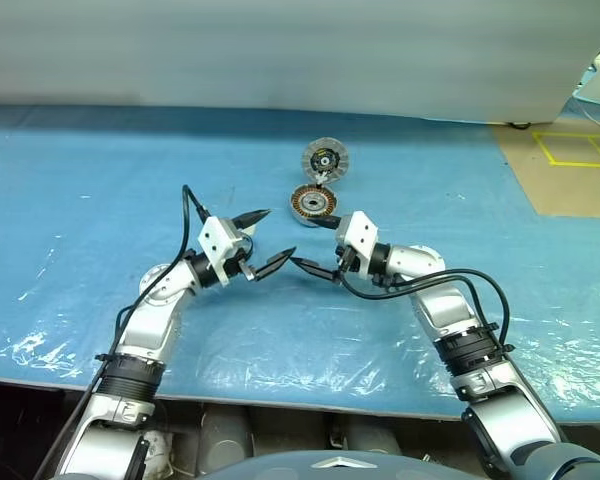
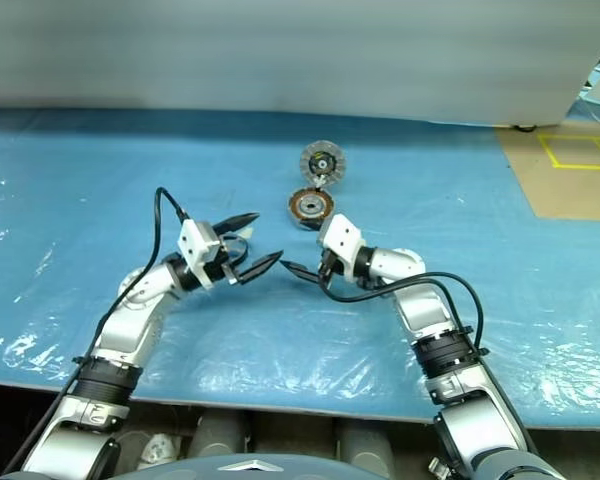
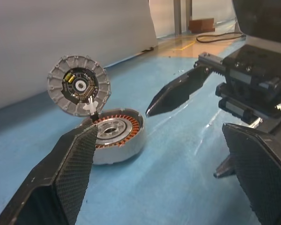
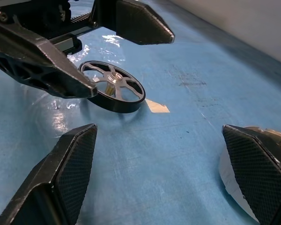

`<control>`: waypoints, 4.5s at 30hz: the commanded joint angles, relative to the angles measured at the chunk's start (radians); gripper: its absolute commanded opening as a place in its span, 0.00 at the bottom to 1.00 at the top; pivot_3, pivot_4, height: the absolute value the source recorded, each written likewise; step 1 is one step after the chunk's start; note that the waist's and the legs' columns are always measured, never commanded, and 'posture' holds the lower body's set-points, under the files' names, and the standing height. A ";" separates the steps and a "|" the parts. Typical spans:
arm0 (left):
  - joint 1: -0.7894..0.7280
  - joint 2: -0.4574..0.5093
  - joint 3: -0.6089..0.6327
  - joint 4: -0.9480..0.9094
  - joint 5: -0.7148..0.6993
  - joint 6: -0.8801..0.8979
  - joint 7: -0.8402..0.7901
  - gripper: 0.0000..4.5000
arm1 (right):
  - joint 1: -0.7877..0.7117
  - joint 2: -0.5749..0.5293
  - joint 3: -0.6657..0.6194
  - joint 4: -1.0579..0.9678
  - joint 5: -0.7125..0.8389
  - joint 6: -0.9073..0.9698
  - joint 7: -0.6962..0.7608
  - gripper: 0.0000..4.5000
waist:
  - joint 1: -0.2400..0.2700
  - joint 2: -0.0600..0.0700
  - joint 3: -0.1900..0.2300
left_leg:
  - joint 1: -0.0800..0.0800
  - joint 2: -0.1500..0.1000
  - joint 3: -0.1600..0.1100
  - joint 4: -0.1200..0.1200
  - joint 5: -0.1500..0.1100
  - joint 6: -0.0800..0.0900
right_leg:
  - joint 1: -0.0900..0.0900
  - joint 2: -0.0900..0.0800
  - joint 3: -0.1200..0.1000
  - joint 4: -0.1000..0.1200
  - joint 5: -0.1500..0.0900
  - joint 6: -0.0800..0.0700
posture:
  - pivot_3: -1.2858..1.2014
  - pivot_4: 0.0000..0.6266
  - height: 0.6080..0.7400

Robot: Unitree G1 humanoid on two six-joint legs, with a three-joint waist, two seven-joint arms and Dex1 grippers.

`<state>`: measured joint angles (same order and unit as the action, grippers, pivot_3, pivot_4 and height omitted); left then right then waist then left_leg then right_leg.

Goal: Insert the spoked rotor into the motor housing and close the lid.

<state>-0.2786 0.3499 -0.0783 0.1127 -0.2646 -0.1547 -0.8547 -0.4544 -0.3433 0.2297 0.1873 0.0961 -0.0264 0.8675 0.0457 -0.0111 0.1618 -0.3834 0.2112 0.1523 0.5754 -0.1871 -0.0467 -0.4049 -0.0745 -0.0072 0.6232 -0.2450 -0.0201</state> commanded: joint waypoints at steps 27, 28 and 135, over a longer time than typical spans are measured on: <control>0.029 0.045 0.038 -0.020 -0.015 -0.033 -0.041 1.00 | 0.006 -0.028 -0.021 -0.027 0.006 -0.010 -0.003 1.00 | 0.001 0.000 0.000 | 0.000 0.000 0.000 0.000 0.000 0.000 | 0.000 0.000 0.000 0.000 0.000 0.000 | 0.52 0.24 1.00; 0.029 0.044 0.038 -0.019 -0.015 -0.034 -0.041 1.00 | 0.006 -0.028 -0.021 -0.026 0.007 -0.009 -0.003 1.00 | 0.001 0.000 0.000 | 0.000 0.000 0.000 0.000 0.000 0.000 | 0.000 0.000 0.000 0.000 0.000 0.000 | 0.52 0.24 1.00; -0.001 -0.042 -0.056 0.100 0.011 -0.070 -0.123 1.00 | 0.415 -0.353 -0.252 -0.290 0.041 0.198 0.041 0.44 | 0.023 0.002 0.000 | 0.004 -0.001 0.002 -0.001 -0.002 0.004 | 0.002 0.000 0.003 -0.002 0.000 0.000 | 0.52 0.24 1.00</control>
<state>-0.2694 0.3110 -0.1284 0.2174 -0.2482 -0.1987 -0.9674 -0.0369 -0.6785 -0.0056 -0.1080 0.1488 0.1820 0.9201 0.0689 -0.0089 0.1618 -0.3794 0.2103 0.1539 0.5742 -0.1893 -0.0429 -0.4026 -0.0745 -0.0037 0.6207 -0.2454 -0.0203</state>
